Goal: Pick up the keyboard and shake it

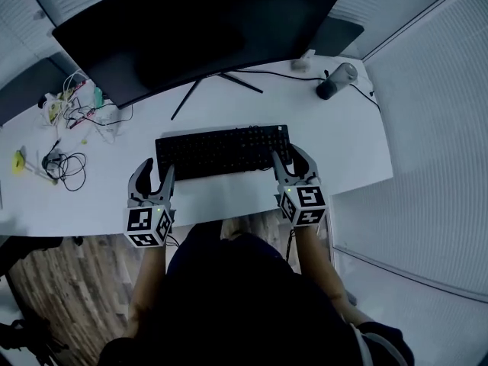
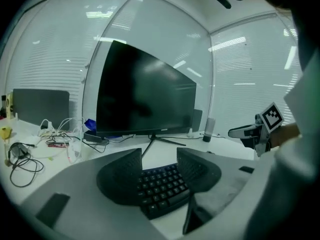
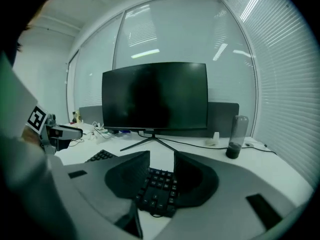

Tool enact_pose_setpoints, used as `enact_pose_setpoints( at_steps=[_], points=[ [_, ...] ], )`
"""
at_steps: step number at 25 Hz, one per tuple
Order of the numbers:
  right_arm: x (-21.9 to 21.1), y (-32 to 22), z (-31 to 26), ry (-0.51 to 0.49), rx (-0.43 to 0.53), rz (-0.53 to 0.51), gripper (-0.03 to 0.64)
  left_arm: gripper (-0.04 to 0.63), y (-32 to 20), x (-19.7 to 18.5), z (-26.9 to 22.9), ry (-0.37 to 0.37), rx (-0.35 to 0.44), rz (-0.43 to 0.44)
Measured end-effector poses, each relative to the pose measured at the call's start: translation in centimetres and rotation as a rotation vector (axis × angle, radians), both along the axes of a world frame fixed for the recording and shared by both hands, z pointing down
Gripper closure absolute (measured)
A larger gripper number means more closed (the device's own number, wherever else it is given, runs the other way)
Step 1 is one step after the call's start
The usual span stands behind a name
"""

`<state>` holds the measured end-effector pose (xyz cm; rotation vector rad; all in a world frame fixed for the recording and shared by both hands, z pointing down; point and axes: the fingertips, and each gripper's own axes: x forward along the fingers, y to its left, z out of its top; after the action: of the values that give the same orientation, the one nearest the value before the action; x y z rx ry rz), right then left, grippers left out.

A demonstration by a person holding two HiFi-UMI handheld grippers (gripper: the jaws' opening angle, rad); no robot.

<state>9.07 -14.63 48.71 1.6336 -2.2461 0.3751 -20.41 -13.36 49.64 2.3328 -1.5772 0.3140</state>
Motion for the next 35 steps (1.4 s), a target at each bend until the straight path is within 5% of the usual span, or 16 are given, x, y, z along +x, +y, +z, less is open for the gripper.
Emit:
enact_pose_setpoints(
  at_steps=[11, 24, 35],
  points=[
    [3.6, -1.7, 6.4, 0.039, -0.218, 0.104, 0.453, 0.376, -2.9, -1.8, 7.8, -0.018, -0.220, 0.059],
    [7.1, -4.1, 14.8, -0.122, -0.542, -0.016, 0.380, 0.295, -2.8, -2.4, 13.2, 0.045, -0.453, 0.010],
    [6.3, -4.6, 17.1, -0.192, -0.717, -0.117, 0.359, 0.284, -3.5, -2.1, 14.9, 0.048, -0.541, 0.048]
  ],
)
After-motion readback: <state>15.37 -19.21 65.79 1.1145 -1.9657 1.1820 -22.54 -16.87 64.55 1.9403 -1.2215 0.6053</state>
